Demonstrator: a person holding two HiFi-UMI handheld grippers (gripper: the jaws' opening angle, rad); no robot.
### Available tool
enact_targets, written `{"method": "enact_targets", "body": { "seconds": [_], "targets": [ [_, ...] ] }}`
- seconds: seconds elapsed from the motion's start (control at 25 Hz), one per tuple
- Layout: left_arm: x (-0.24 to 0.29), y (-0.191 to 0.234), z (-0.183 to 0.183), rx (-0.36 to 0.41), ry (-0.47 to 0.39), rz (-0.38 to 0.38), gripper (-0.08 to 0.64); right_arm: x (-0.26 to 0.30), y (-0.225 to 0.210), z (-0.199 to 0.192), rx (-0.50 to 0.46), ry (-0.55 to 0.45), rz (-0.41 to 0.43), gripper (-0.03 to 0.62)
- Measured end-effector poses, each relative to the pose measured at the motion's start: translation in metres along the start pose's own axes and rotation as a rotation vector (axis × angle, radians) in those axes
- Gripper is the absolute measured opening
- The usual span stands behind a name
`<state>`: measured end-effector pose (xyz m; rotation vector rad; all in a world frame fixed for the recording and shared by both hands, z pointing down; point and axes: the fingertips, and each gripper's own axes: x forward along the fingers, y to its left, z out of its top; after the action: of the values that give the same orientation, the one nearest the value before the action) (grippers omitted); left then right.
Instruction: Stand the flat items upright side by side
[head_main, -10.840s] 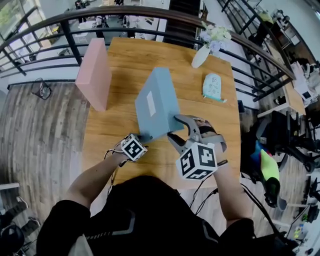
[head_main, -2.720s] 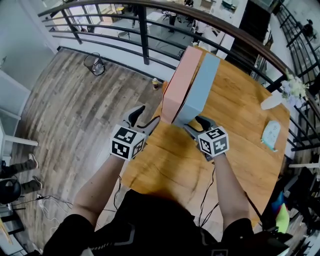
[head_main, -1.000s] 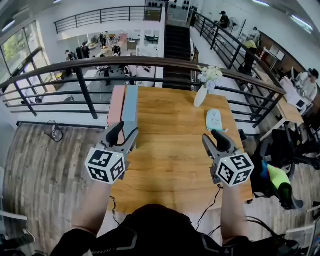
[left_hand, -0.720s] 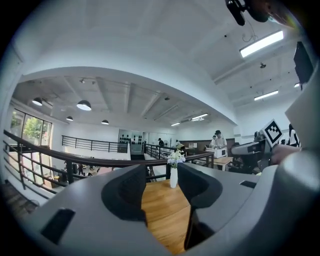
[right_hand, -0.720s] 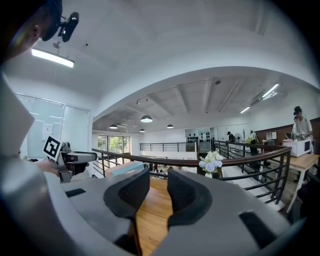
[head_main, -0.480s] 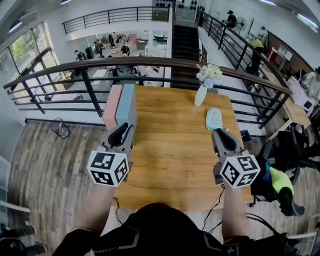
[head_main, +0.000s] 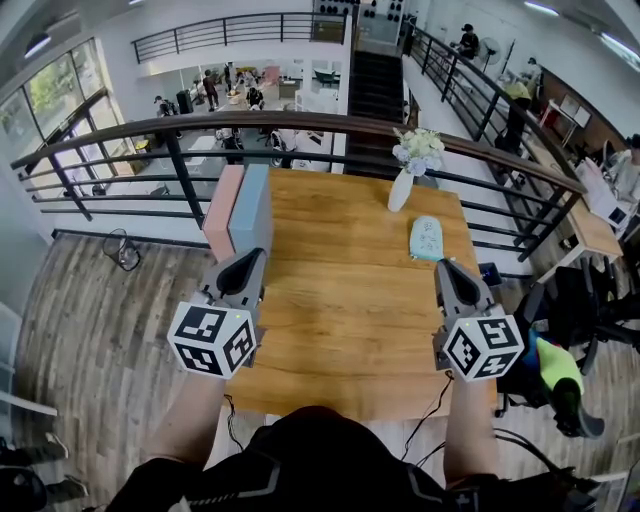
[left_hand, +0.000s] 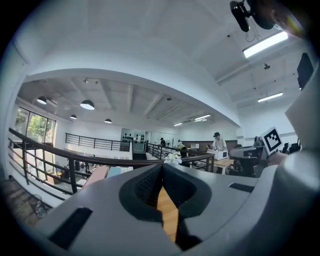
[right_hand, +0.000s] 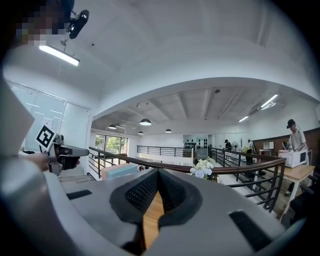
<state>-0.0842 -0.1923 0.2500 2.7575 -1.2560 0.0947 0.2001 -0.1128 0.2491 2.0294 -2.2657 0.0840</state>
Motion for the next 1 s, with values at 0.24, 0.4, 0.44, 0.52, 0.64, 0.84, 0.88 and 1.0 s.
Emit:
{"method": "enact_targets", "body": {
  "seconds": [0.24, 0.4, 0.44, 0.52, 0.64, 0.84, 0.88, 1.0],
  "targets": [
    [-0.003, -0.005, -0.003, 0.025, -0.003, 0.03, 0.029, -0.008, -0.001, -0.001, -0.011, 0.0, -0.012, 0.015],
    [0.0, -0.011, -0.011, 0.029, 0.021, 0.04, 0.028, -0.013, -0.007, -0.005, -0.008, -0.002, -0.018, 0.015],
    [0.0, -0.012, -0.01, 0.019, 0.018, 0.033, 0.028, -0.013, -0.006, -0.004, -0.007, -0.003, -0.017, 0.015],
    [0.0, -0.014, -0.008, 0.009, 0.014, 0.02, 0.028, -0.012, -0.005, -0.002, -0.006, -0.006, -0.014, 0.015],
    [0.002, -0.02, -0.007, 0.024, 0.017, 0.005, 0.028, -0.012, -0.005, -0.001, -0.013, -0.007, -0.015, 0.015],
    [-0.004, -0.019, -0.001, 0.04, -0.015, 0.028, 0.028, -0.013, -0.006, -0.001, -0.014, -0.007, -0.016, 0.015],
    [-0.004, -0.017, -0.001, 0.04, -0.011, 0.039, 0.028, -0.013, -0.005, -0.001, -0.016, -0.007, -0.013, 0.015],
    [-0.004, -0.012, -0.006, 0.052, 0.019, 0.084, 0.028, -0.011, -0.007, -0.002, -0.018, -0.004, -0.005, 0.015]
  ]
}}
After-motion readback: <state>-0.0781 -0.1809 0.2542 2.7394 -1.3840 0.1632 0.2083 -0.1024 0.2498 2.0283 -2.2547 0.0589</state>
